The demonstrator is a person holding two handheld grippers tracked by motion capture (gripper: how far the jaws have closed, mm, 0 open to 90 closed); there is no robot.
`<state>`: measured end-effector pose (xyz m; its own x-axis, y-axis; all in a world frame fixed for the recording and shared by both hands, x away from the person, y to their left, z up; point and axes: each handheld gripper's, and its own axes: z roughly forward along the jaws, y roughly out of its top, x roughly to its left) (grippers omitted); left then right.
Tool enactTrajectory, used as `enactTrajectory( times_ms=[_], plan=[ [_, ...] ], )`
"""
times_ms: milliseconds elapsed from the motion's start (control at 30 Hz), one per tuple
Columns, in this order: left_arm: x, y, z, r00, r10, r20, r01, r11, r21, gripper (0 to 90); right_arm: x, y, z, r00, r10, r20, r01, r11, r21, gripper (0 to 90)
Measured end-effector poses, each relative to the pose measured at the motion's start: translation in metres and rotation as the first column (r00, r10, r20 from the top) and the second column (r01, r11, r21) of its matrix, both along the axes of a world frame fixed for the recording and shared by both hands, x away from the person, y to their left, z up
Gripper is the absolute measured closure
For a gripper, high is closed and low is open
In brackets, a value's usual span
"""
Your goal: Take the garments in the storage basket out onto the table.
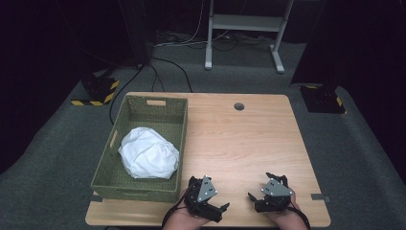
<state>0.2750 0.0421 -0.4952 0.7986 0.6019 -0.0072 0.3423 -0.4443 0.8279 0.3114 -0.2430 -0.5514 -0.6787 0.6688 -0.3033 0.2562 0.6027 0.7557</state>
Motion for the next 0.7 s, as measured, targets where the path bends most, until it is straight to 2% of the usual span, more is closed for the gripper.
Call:
enactTrajectory(
  times_ms=[200, 367, 600, 700],
  plan=[
    [-0.003, 0.002, 0.005, 1.0, -0.002, 0.004, 0.002, 1.0, 0.0, 2.0, 0.0, 0.0, 0.0, 1.0, 0.004, -0.001, -0.004, 1.0, -0.003, 1.0],
    [-0.003, 0.011, 0.015, 0.9999, 0.012, 0.003, -0.012, 0.999, -0.044, 1.9, 0.0, 0.001, 0.0, 0.9999, 0.016, -0.005, -0.016, 1.0, -0.013, 1.0],
    [-0.004, 0.018, 0.024, 0.9996, 0.019, 0.02, -0.018, 0.9981, -0.059, 1.8, 0.0, 0.002, -0.001, 0.9998, 0.016, -0.007, -0.016, 1.0, -0.016, 1.0],
    [-0.005, 0.021, 0.029, 0.9996, 0.018, 0.022, -0.017, 0.9986, -0.05, 1.9, 0.0, 0.002, -0.001, 0.9998, 0.016, -0.008, -0.016, 1.0, -0.018, 1.0]
  ],
)
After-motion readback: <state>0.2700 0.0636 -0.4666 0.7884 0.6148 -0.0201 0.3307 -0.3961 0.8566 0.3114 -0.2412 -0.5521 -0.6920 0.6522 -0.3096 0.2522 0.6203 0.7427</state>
